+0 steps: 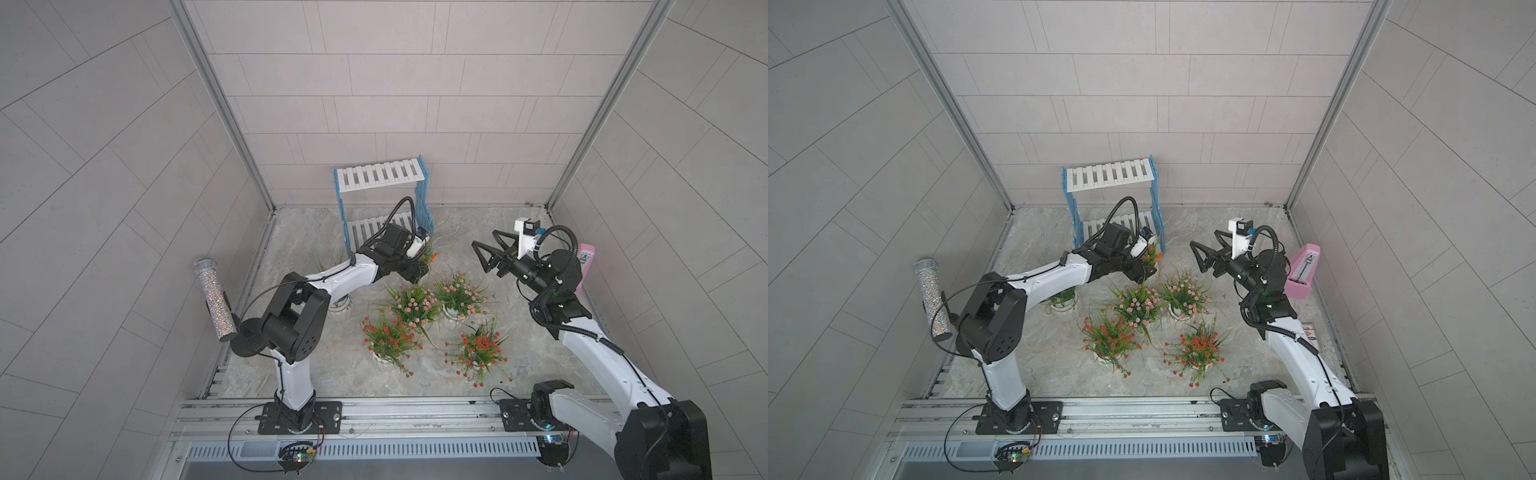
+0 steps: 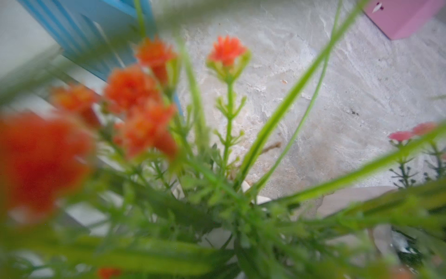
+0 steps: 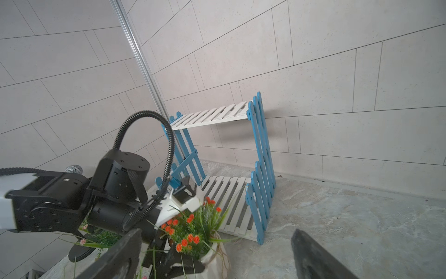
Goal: Place the baby's breath potted plants on the rack by color
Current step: Pick up the baby's breath potted plant from the center of the board, then place the baby's breath potted plant on the rack.
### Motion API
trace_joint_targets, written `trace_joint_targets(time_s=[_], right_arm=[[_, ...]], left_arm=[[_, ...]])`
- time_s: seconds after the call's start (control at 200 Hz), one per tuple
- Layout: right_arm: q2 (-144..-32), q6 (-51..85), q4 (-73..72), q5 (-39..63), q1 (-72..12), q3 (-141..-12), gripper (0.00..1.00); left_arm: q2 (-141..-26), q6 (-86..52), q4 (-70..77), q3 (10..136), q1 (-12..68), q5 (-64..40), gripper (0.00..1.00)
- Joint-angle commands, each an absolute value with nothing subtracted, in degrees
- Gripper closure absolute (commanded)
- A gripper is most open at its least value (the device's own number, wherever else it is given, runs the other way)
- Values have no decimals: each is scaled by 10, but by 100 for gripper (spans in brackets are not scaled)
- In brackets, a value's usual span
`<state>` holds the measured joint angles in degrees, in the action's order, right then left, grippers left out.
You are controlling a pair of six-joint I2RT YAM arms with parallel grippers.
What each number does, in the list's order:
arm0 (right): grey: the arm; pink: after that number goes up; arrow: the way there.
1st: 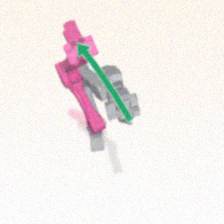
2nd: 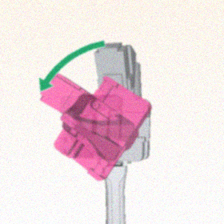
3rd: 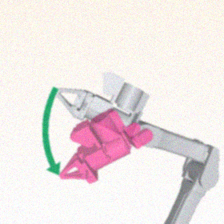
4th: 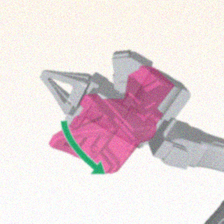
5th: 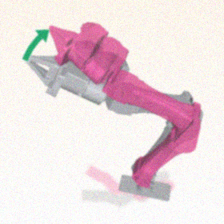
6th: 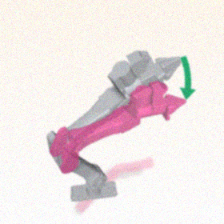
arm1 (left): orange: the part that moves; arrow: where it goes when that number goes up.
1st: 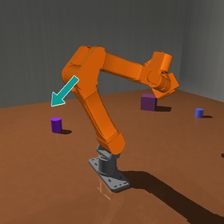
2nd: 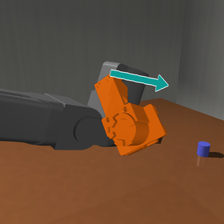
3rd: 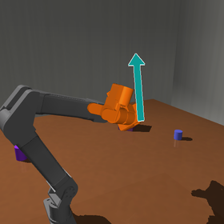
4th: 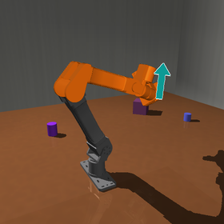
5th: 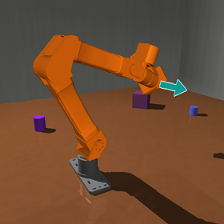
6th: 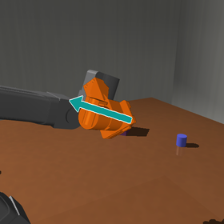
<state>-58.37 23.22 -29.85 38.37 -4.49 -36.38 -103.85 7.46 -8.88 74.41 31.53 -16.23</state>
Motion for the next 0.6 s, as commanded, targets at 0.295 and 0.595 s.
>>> trace_joint_targets(time_s=[0.295,0.595], right_arm=[[-571,231,-315,375,-48,-344,1],[-578,219,-307,372,-48,-346,1]], left_arm=[[-1042,-38,-44,813,206,-45,22],[-1117,-107,1,852,199,101,22]])
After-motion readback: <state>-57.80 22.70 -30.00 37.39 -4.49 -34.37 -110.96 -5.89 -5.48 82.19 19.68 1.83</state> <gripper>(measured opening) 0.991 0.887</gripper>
